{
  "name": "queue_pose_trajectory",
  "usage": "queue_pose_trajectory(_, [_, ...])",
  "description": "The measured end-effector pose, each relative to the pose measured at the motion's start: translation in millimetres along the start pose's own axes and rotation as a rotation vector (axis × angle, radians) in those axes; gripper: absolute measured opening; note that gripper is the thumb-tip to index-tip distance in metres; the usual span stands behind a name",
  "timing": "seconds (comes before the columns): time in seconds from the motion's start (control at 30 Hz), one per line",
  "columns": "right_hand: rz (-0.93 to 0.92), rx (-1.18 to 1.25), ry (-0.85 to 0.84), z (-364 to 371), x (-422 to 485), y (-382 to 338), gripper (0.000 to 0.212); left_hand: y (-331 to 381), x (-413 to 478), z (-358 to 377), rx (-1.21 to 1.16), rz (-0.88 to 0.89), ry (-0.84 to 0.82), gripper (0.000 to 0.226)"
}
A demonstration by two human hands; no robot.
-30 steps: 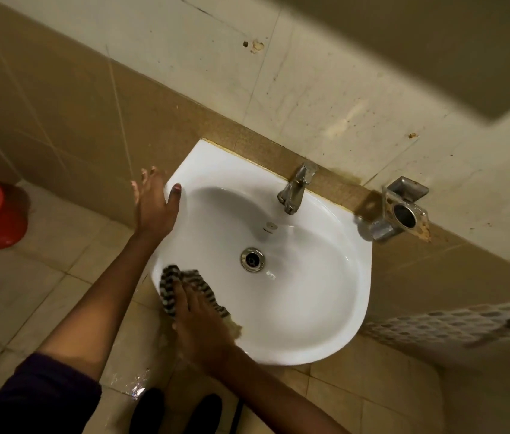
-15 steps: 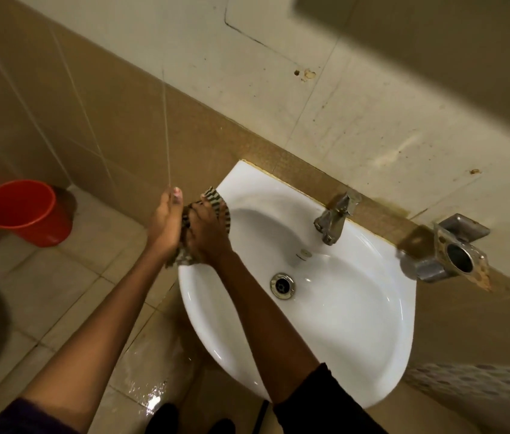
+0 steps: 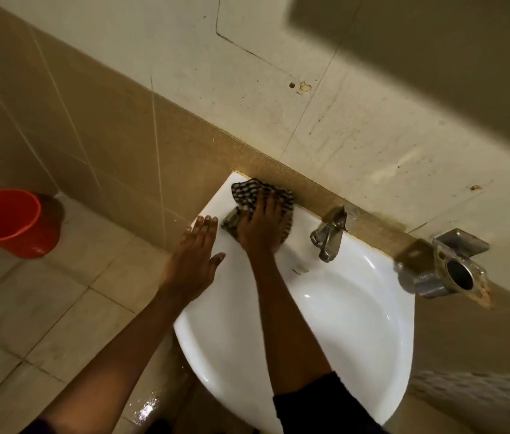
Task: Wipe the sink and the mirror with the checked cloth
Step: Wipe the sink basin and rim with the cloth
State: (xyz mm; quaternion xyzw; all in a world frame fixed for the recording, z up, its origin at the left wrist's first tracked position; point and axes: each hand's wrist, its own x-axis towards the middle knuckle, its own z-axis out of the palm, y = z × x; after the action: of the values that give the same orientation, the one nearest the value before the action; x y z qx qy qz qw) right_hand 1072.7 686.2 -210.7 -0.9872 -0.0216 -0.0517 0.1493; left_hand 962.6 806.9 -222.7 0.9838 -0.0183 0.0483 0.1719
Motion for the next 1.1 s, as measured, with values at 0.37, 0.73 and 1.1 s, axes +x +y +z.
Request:
queue_pose_trajectory(0.37, [-0.022, -0.100, 0.020, -27.0, -28.9, 80.0, 0.056, -0.9, 0.5, -5.8, -0.051, -0.003, -0.024, 0.068])
queue_pose_trajectory(0.73, [-0.118, -0.091, 0.170, 4.7, -43.7, 42.3, 0.063, -1.7, -0.3, -6.0, -0.157, -0.008, 0.029, 0.080])
queue_pose_trajectory(1.1, [-0.428, 0.689, -0.478, 6.4, -156.6, 5.7, 0.043, -1.1, -2.1, -10.7, -0.313, -0.020, 0.052, 0.086])
